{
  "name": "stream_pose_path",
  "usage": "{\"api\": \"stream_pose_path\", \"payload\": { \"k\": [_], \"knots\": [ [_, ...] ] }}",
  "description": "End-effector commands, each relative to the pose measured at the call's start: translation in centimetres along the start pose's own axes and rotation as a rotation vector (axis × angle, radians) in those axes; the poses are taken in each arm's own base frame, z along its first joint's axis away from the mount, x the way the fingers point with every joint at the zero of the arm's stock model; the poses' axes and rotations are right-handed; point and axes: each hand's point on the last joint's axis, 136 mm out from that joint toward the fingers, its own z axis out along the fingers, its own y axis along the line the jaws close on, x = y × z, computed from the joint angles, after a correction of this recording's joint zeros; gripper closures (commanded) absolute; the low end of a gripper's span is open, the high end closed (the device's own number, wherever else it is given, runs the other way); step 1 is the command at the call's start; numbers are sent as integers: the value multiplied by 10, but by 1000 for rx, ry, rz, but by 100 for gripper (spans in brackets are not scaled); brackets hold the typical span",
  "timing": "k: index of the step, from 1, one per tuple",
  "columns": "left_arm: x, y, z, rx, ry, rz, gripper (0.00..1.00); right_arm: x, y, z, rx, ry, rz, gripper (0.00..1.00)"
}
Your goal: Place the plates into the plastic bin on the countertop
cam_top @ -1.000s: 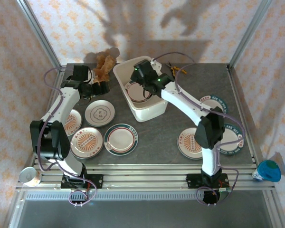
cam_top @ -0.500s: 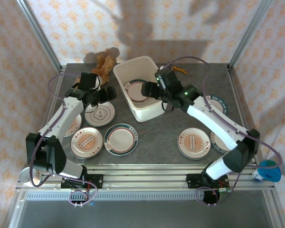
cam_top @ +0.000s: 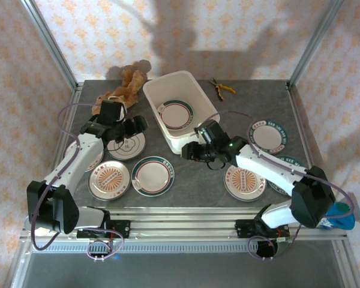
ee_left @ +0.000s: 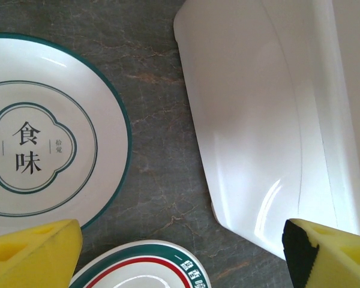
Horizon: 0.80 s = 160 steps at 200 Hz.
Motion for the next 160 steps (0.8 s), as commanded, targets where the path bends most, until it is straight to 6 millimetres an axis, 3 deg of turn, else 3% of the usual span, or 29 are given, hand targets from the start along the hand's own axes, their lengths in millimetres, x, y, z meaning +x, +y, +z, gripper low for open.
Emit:
{"api": "stream_pose_path", "payload": {
  "k": [1, 51, 101, 160],
  "knots": [
    [-8, -5, -5, 6, -33, 42, 11, 3, 21, 8, -106, -14, -35, 54],
    [3, 1, -3, -2, 2, 58, 11, 21, 2, 40, -96, -54, 5, 57],
    [12, 6, -1, -14, 31, 70, 11, 34, 8, 69, -117, -79, -25, 61],
    [15, 9, -4, -31, 45, 99, 11, 45, 0, 91, -114, -68, 9, 63]
  ]
}}
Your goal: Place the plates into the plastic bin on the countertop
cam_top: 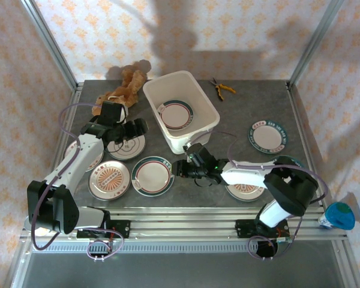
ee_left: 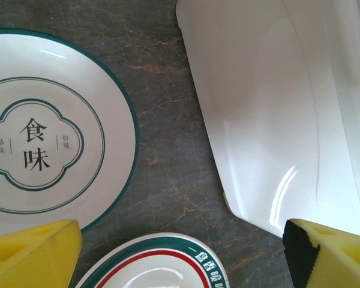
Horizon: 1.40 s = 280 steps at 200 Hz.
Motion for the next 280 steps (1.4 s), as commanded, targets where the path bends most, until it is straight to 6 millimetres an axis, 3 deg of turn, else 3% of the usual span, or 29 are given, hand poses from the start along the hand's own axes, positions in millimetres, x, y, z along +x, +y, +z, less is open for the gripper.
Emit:
{"api": "stream_pose_path", "payload": {
  "k": [1, 90, 132, 244, 280],
  "knots": [
    [7, 3, -6, -17, 18, 35, 11, -3, 2, 10, -14, -32, 6, 63],
    [10, 9, -5, -39, 27, 53, 11, 5, -7, 32, -17, -3, 37, 64],
    [10, 9, -5, -42, 28, 53, 11, 6, -18, 33, 16, -20, 51, 66],
    [12, 13, -2, -57, 28, 44, 11, 13, -7, 57, -35, 41, 34, 71],
    [14, 16, -1, -63, 30, 43, 11, 14, -16, 61, 7, 41, 43, 76]
  ]
}}
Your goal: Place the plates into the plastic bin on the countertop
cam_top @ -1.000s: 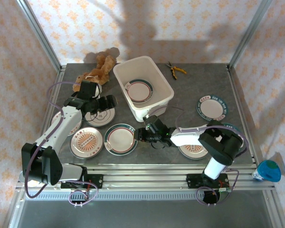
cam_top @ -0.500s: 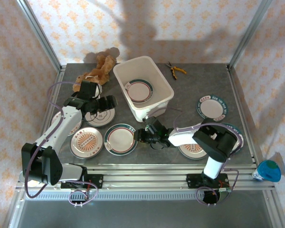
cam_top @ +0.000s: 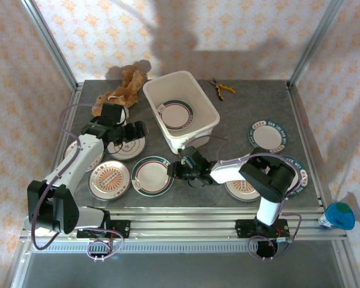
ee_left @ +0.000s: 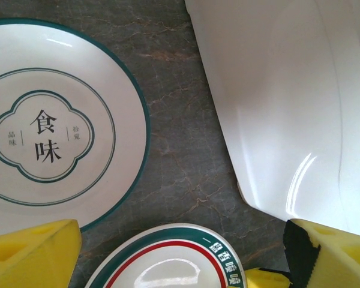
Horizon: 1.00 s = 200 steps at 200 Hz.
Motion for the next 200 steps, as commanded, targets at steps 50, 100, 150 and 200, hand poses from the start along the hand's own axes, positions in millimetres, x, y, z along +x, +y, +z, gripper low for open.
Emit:
{"api": "stream_pose_path", "payload": {
  "k": [50, 100, 150, 200],
  "knots": [
    [7, 9, 1, -38, 5, 1, 11, 7, -12, 17, 53, 22, 8, 84],
    [7, 10, 2, -38, 7, -4, 11, 6, -12, 13, 56, 9, 2, 89],
    [5, 8, 1, -35, 0, -11, 11, 3, -12, -2, 60, -28, 6, 94],
    [3, 5, 1, -22, -7, -26, 11, 0, -14, -26, 70, -86, 11, 100]
  ]
}}
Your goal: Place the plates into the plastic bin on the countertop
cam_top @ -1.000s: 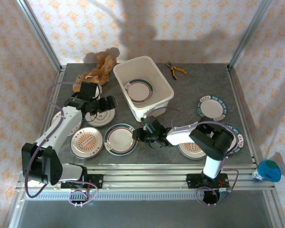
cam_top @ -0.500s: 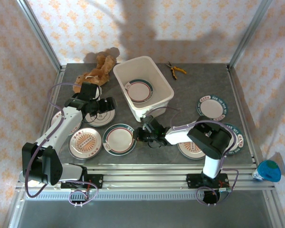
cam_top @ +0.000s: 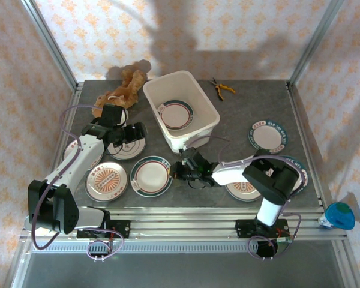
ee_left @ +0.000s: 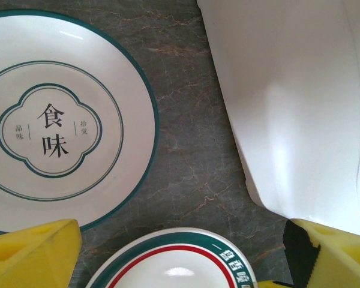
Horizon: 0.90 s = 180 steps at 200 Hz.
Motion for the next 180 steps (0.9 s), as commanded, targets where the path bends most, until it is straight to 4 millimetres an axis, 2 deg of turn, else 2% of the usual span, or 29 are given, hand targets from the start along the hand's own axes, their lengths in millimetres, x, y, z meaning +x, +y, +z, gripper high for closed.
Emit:
{"api": "stream_pose_path", "payload": {
  "k": [1, 84, 122, 127, 140, 180],
  "knots": [
    [0, 0, -1, -3, -11, -15, 11, 1, -17, -13, 72, -42, 0, 100],
    [-2, -10, -2, 7, -31, -12, 11, -10, -26, -68, 133, -167, 7, 100],
    [-5, -17, -3, 7, -44, 0, 11, -29, -36, -110, 188, -271, 80, 100],
    [-6, -18, -3, 10, -48, -1, 11, -29, -42, -113, 202, -278, 96, 100],
    [-8, -23, -3, 19, -57, 1, 11, -37, -46, -134, 195, -328, 135, 100],
    [-9, -35, 3, 32, -56, 13, 11, -38, -74, -184, 300, -400, 181, 100]
  ]
}}
